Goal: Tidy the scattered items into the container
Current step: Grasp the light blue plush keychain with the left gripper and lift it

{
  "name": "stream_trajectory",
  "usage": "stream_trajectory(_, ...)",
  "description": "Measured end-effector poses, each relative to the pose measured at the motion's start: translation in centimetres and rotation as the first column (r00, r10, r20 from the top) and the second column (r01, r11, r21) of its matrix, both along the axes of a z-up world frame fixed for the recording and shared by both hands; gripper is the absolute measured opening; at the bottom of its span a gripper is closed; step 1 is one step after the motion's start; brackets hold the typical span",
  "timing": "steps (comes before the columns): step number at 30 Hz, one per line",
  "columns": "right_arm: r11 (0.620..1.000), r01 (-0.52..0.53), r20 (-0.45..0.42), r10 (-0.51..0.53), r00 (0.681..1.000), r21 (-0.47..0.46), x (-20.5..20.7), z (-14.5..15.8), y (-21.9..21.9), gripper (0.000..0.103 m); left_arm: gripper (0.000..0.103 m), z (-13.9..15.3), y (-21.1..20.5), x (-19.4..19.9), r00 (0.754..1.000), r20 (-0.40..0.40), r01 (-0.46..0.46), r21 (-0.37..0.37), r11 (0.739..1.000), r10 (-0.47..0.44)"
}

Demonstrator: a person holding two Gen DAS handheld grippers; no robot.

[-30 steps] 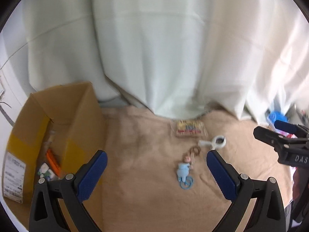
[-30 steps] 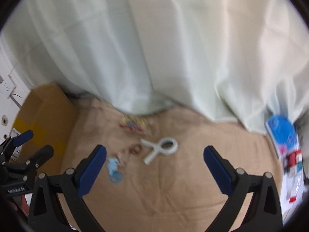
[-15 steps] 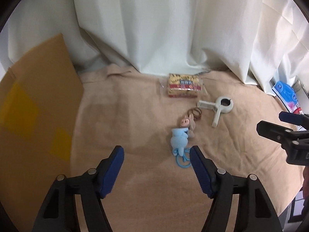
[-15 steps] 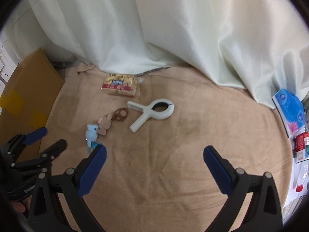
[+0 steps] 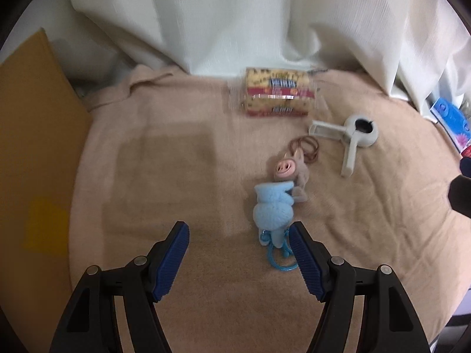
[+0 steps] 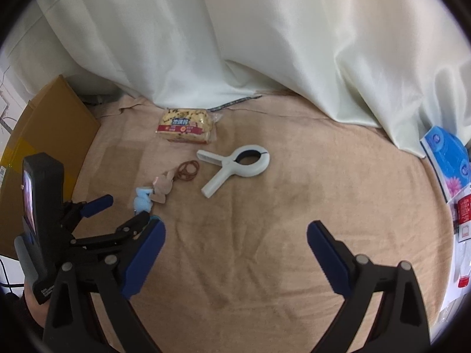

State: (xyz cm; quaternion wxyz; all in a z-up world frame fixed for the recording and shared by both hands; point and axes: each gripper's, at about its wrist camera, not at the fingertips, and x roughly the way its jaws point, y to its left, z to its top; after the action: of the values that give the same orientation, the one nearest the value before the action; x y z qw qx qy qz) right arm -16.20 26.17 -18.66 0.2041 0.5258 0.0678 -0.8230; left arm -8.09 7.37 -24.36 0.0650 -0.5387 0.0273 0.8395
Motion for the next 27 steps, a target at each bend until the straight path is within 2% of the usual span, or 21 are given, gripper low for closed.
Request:
stream_trajectory(6,1.0,-0.006,0.034,0.006,0.999,0.008,-0.5,-1.0,-0.3,0.091,0.071,0.1,0.5,-0.9,1.0,-0.015,0.01,0.0,1.0,-0.01)
stream_trajectory(8,1.0,-0.005,0.048,0.005,0.999,0.0,-0.7,-1.2,-0.3,0.087,0.067,-0.1,0.5,-1.2,1.0,-0.006,0.009,0.001,1.0,-0.009)
stream_trajectory(11,1.0,0.001,0.052,-0.001,0.999,-0.011,-0.7,-1.3,-0.4,0.085,0.046,-0.3,0.6,-1.5,1.0,-0.003,0.013,0.023,1.0,-0.013)
stream_trajectory(13,1.0,0.006,0.054,-0.005,0.999,-0.013,-0.8,-1.4,-0.4,0.085,0.026,-0.4,1.0,-1.5,0.999,-0.009,0.033,0.027,0.999,-0.033)
stream_trajectory(15,1.0,0.009,0.061,-0.008,0.998,-0.018,-1.0,-1.6,-0.6,0.083,0.026,-0.3,1.1,-1.4,0.999,-0.016,0.04,0.037,0.998,-0.04)
stream_trajectory(17,1.0,0.012,0.069,-0.011,0.998,-0.026,-1.3,-1.8,-0.8,0.078,0.026,-0.1,0.7,-1.3,0.999,-0.016,0.035,0.091,0.995,-0.033)
stream_trajectory(24,0.999,0.045,0.096,-0.042,0.994,-0.03,-2.7,-3.1,-1.9,0.062,0.026,1.7,-1.4,-0.2,1.0,-0.016,-0.002,0.135,0.991,0.004)
stream_trajectory(27,0.997,0.078,0.117,-0.076,0.99,-0.01,-3.7,-4.1,-2.6,0.044,0.026,2.8,-2.4,0.9,0.999,-0.033,-0.006,0.132,0.991,0.011)
